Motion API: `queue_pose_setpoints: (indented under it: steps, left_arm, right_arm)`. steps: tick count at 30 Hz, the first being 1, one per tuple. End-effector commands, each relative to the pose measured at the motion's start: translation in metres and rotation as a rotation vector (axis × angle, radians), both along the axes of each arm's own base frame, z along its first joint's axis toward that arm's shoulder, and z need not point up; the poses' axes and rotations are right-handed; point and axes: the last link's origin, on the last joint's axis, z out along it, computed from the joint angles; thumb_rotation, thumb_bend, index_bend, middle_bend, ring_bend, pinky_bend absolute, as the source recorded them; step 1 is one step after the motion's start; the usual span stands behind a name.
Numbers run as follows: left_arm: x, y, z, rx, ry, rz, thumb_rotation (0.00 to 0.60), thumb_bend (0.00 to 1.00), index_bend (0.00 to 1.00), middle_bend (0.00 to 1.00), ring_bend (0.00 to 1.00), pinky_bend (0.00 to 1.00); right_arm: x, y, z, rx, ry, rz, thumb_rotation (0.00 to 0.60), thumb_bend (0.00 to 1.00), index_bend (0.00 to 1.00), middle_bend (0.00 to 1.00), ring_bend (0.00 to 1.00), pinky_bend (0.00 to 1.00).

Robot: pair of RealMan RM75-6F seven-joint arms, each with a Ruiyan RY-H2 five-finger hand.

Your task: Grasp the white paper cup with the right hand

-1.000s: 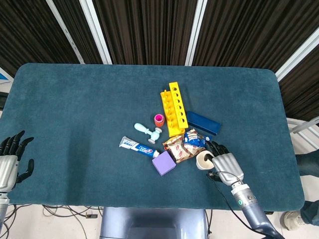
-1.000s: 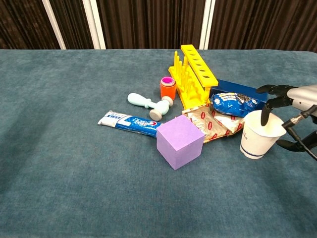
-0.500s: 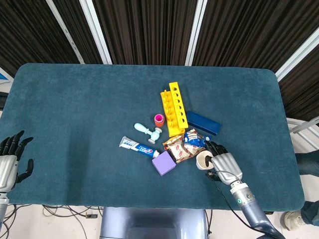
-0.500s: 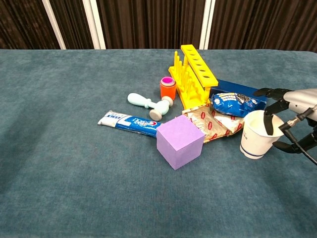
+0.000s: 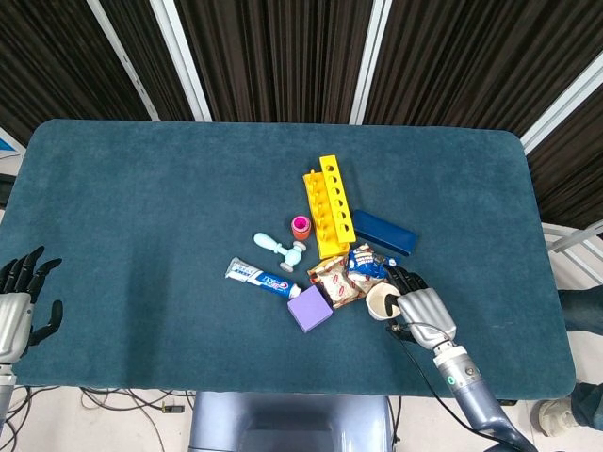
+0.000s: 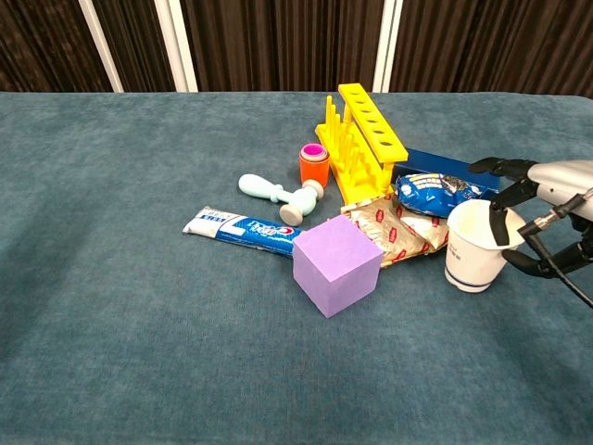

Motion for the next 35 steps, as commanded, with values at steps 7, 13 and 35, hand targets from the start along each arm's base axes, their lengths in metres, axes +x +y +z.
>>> queue_pose_setpoints:
  steps: [7, 13, 35]
  left_arm:
    - [0.000, 0.000, 0.000, 0.001, -0.002, 0.004, 0.600, 0.51, 0.15, 0.00, 0.00, 0.00]
    - [-0.001, 0.000, 0.000, 0.000, -0.001, 0.004, 0.600, 0.51, 0.15, 0.00, 0.00, 0.00]
    - [0.000, 0.000, 0.000, 0.007, -0.002, 0.008, 0.600, 0.51, 0.15, 0.00, 0.00, 0.00]
  right_arm:
    - [0.007, -0.006, 0.018, -0.042, -0.015, 0.024, 0.600, 0.52, 0.62, 0.01, 0.05, 0.15]
    - [0.019, -0.015, 0.061, -0.128, -0.049, 0.051, 0.600, 0.52, 0.62, 0.01, 0.05, 0.15]
    - [0.028, -0.008, 0.167, -0.464, -0.319, 0.129, 0.600, 0.51, 0.64, 0.01, 0.05, 0.15]
